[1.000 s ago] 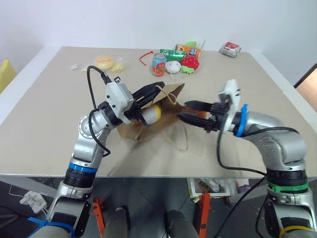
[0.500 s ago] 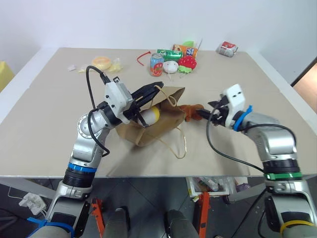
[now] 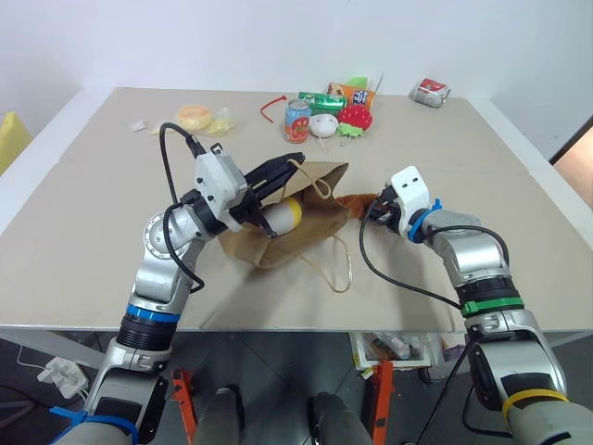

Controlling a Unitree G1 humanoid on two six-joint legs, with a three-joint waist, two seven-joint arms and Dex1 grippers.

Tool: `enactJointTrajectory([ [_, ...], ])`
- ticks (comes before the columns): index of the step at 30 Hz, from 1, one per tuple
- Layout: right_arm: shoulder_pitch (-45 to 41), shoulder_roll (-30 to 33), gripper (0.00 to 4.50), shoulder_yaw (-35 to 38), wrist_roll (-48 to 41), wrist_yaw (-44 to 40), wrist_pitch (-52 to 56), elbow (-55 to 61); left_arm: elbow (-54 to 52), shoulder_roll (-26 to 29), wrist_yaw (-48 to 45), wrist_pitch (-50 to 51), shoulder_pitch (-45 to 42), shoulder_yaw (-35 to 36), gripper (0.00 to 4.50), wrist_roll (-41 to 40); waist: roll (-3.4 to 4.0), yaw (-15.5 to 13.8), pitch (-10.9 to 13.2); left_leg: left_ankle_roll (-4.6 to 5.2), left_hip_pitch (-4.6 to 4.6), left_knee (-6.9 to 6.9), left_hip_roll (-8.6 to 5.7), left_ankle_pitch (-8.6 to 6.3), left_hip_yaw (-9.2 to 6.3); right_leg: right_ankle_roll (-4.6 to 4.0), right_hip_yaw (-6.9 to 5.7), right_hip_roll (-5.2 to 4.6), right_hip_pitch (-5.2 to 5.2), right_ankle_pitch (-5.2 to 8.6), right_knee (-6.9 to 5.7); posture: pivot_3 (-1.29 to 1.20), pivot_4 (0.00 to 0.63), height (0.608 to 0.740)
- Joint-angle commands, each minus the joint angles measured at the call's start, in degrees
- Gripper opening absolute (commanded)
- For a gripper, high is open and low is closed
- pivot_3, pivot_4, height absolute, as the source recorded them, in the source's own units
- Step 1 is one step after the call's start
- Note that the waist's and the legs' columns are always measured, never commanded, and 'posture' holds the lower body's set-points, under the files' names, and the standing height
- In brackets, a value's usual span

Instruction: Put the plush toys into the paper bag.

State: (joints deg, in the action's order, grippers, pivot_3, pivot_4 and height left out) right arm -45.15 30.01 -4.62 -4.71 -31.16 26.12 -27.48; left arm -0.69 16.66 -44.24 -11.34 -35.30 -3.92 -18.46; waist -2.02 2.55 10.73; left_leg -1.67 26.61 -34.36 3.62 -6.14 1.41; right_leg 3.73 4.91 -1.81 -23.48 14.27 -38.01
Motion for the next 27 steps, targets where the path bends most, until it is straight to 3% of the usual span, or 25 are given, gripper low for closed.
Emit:
enactJointTrajectory([
  [1, -0.2, 1.1, 0.52, 0.6, 1.0, -0.7, -0.8, 1.5, -2.3, 0.2, 0.2, -0.6, -0.5, 0.7, 0.00, -0.1, 0.00, 0.0, 0.0, 0.00, 0.00, 0.00, 0.00, 0.00, 0.00, 0.00, 0.00, 0.00, 0.00, 0.00, 0.00, 0.00, 0.150, 0.740],
  [3, 0.1, 1.6, 0.06, 1.2, 0.9, -1.2, -0.4, 2.4, -2.2, 0.2, 0.1, -0.6, -0.6, 0.7, 0.00, -0.1, 0.00, 0.0, 0.0, 0.00, 0.00, -0.01, 0.00, 0.00, 0.00, -0.01, 0.00, 0.00, 0.01, 0.00, 0.00, 0.00, 0.150, 0.740],
  [16, 11.6, 17.9, 0.06, 20.3, -18.4, -21.0, 6.6, 26.1, -1.0, 0.1, -0.8, -0.8, -1.4, 0.6, 0.00, -0.4, 0.03, -0.5, 0.0, 0.00, 0.05, 0.04, -0.05, -0.04, -0.01, 0.11, -0.03, -0.05, -0.02, 0.06, 0.01, 0.00, 0.150, 0.740],
  [22, 16.9, 17.6, 0.06, 17.2, -25.8, -25.0, 11.7, 41.2, -0.6, -0.2, -1.1, -1.0, -1.6, 0.7, 0.00, -0.3, 0.03, 0.2, 0.0, -0.01, -0.10, 0.04, -0.02, -0.05, -0.03, 0.09, -0.02, -0.03, 0.06, 0.07, 0.00, 0.00, 0.150, 0.740],
  [27, 16.8, 14.7, 0.06, 11.6, -26.0, -22.9, 13.9, 45.2, -0.9, -0.3, -1.0, -1.0, -1.5, 0.7, 0.00, -0.2, 0.02, 0.1, 0.0, -0.01, -0.10, -0.10, -0.03, -0.05, 0.01, -0.08, 0.02, -0.07, 0.10, 0.08, 0.00, 0.00, 0.150, 0.740],
])
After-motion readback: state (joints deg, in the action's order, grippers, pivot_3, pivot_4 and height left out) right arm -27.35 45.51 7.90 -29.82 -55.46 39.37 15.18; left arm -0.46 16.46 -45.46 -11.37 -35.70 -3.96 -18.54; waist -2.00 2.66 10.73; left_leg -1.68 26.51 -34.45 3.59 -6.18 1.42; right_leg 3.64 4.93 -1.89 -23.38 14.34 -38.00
